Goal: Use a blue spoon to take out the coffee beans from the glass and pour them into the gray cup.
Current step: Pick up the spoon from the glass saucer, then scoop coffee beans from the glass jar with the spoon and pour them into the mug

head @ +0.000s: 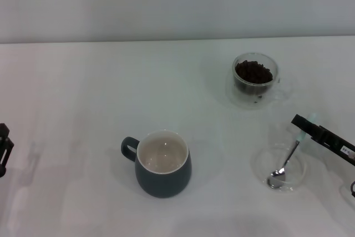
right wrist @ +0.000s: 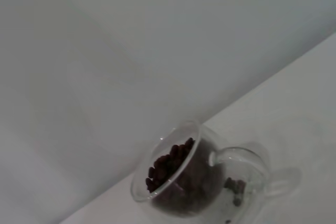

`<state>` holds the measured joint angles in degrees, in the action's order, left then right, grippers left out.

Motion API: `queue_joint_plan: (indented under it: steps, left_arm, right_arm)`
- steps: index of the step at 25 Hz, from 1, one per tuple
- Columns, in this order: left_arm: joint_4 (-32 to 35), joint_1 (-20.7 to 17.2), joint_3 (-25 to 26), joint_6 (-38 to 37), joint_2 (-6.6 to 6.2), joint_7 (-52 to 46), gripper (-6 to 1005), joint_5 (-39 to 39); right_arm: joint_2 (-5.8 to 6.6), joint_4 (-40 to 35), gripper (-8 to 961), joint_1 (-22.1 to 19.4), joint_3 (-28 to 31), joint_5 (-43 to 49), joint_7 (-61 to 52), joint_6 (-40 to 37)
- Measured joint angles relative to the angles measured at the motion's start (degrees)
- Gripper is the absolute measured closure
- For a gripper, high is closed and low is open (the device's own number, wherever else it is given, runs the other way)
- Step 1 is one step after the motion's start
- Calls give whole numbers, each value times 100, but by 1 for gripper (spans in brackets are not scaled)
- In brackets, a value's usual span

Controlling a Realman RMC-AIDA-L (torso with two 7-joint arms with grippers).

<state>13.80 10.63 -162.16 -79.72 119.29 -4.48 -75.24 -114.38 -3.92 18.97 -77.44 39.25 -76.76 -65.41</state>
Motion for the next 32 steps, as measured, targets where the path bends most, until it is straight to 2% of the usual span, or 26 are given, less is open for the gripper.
queue_joint_plan:
  steps: [6,15,23,28,32]
  left_arm:
    - [0,5,0,0,-2,0,257,1]
    - [0,5,0,-2,-2,0,258,1]
    - [0,3,0,-9,-2,0,257,-1]
    - [0,43,0,-8,4,0,258,-4]
    - [3,62,0,9,7,-26,258,-6]
  right_arm:
    - [-31,-62,772,-17,120,-12,-11,-315]
    - [-35,-171,803,-22,428,-15,-8,-707]
    - [-32,-850,806,-6,774,-15,177,-859]
    - [-74,-1193,806,245,976,-95,657,-806]
    - [-92,-1137,806,613,995,-276,1308,-777]
